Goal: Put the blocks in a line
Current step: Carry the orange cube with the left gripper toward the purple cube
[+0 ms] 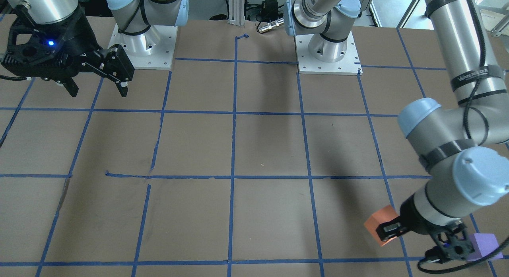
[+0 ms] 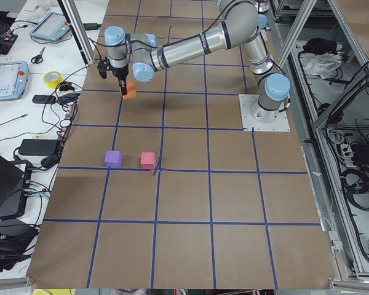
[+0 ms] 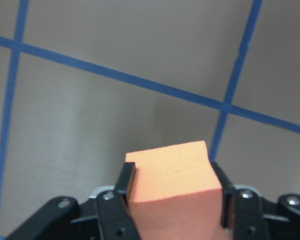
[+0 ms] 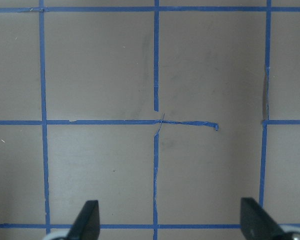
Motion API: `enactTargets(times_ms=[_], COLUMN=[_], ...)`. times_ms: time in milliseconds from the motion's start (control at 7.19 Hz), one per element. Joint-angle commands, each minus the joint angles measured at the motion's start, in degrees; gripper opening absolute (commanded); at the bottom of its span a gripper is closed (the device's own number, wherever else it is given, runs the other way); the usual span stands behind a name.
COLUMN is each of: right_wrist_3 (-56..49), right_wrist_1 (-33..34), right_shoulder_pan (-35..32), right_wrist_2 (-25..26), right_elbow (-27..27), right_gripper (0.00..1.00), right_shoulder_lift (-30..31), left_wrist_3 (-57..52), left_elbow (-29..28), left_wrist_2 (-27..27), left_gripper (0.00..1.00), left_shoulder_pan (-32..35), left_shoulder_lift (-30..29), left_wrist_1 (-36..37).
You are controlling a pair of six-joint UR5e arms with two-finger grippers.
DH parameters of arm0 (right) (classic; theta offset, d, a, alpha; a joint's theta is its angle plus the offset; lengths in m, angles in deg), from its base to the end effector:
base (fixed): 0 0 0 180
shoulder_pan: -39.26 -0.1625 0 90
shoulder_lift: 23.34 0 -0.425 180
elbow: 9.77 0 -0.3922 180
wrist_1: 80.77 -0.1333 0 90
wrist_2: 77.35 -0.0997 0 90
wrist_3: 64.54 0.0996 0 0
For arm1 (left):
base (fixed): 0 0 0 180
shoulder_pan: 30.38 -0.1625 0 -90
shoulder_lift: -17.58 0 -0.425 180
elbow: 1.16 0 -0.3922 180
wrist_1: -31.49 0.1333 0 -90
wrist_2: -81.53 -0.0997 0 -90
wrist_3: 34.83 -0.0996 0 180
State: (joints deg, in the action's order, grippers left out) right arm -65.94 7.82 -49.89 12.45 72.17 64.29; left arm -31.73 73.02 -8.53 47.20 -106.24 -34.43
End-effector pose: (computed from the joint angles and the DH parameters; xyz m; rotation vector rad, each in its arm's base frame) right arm 0.1260 -0.5166 0.5341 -0.0153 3.1373 -0.1173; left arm 0.0246 -0.7311 0.3059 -0.4224 3.0989 -0.1654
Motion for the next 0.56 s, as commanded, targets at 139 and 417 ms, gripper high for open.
enactTargets(times_ms=[139, 417], right_wrist_3=[-0.01, 0.08], right_wrist_1=[0.09, 0.09], right_shoulder_pan=[0.03, -0.06], right_wrist_2=[0.11, 0.03], right_elbow=[0.06, 0.06], right_gripper=[1.0, 1.0], right_shoulder_lift=[0.0, 0.0], left_wrist_3=[-14.48, -27.83], left_elbow=[-2.36, -5.35], left_wrist_2=[-0.02, -0.11], left_gripper=[0.0, 0.0], left_shoulder_pan=[-10.93, -16.39], left_shoulder_lift=[-1.07, -2.13], left_wrist_1=[-2.9, -7.36])
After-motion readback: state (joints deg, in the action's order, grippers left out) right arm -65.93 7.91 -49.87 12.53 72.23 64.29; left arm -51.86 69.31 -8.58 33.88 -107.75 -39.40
